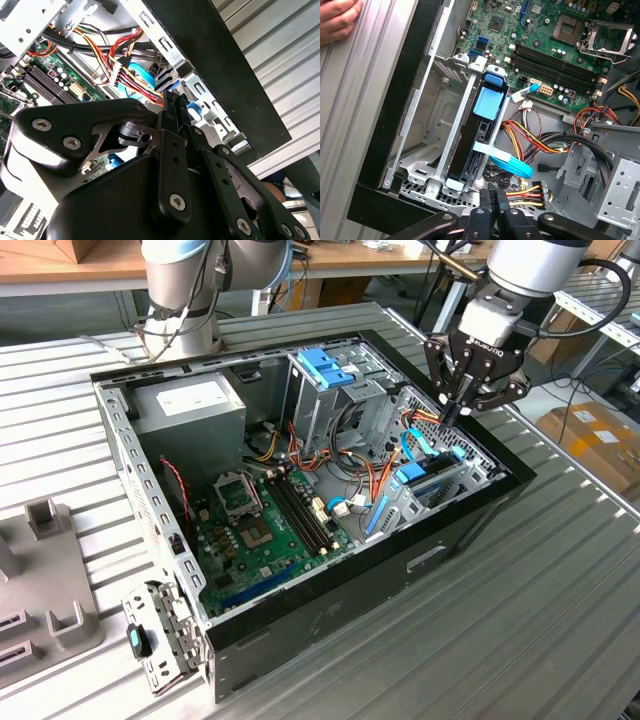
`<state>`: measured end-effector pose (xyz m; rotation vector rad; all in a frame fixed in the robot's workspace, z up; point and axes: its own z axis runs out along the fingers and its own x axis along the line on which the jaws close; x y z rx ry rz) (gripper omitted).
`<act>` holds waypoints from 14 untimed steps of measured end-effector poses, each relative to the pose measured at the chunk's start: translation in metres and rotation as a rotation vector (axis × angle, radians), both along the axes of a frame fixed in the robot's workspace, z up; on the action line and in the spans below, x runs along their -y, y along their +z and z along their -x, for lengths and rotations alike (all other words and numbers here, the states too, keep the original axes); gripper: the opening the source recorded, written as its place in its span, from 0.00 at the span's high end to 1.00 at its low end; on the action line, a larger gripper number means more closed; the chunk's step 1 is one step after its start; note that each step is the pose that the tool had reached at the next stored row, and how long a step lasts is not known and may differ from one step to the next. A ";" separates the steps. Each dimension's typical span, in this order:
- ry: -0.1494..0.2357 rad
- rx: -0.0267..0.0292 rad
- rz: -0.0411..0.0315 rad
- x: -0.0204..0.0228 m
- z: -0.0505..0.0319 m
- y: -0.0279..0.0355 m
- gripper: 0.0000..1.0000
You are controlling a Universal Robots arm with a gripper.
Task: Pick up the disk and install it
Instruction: 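Insert the second disk wire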
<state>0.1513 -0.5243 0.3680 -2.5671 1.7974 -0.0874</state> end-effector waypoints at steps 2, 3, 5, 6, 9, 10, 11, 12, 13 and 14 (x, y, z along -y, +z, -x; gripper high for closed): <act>0.000 0.0000 0.0000 0.0000 0.0000 0.0000 0.84; -0.001 0.0000 0.0000 0.0000 0.0000 0.0000 0.84; -0.010 0.0000 0.0000 0.0000 0.0000 -0.0001 0.84; -0.020 0.0000 -0.0001 0.0000 0.0000 -0.0001 0.84; -0.060 0.0000 0.0000 0.0000 0.0000 -0.0003 0.84; -0.077 0.0000 0.0000 0.0000 0.0000 -0.0004 0.84; -0.090 0.0000 0.0000 0.0000 0.0000 -0.0005 0.84; -0.108 0.0000 0.0000 0.0000 0.0000 -0.0006 0.84; -0.128 0.0000 0.0000 0.0000 0.0000 -0.0007 0.84; -0.140 0.0000 0.0000 0.0000 0.0000 -0.0008 0.84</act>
